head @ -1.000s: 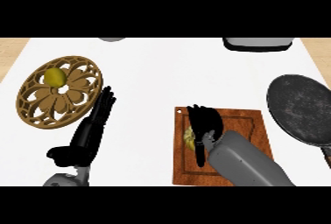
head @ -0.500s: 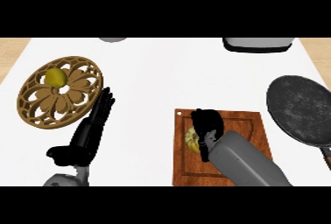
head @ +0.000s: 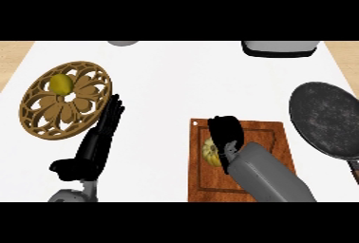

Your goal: Pick the squash from the cutting board and place it in the pan

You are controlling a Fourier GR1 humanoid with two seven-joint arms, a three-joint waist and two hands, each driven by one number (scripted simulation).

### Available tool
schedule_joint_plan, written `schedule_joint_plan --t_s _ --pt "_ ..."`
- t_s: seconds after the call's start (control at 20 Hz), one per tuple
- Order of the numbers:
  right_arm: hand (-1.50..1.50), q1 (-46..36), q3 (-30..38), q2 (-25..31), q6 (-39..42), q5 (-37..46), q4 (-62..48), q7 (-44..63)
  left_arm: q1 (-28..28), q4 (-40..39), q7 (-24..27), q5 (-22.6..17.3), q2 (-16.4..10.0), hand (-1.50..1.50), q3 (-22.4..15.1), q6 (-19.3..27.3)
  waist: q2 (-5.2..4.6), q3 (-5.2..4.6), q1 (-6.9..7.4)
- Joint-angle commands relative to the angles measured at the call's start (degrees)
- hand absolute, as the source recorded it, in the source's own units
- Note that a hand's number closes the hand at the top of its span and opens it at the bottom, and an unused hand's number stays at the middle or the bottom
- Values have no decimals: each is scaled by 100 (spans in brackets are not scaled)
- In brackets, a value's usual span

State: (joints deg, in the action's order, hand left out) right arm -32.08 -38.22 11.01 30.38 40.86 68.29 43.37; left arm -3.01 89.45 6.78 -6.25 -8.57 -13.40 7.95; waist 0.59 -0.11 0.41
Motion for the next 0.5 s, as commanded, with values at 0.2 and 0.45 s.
schedule_joint_plan --t_s 0.2,0.45 --pt "150 586 632 -211 -1786 499 753 280 -67 -179 85 128 125 0 41 50 -40 17 -166" --pt "150 1017 830 -297 -3197 1159 1402 684 278 -9 179 177 177 0 -88 55 -22 13 -130"
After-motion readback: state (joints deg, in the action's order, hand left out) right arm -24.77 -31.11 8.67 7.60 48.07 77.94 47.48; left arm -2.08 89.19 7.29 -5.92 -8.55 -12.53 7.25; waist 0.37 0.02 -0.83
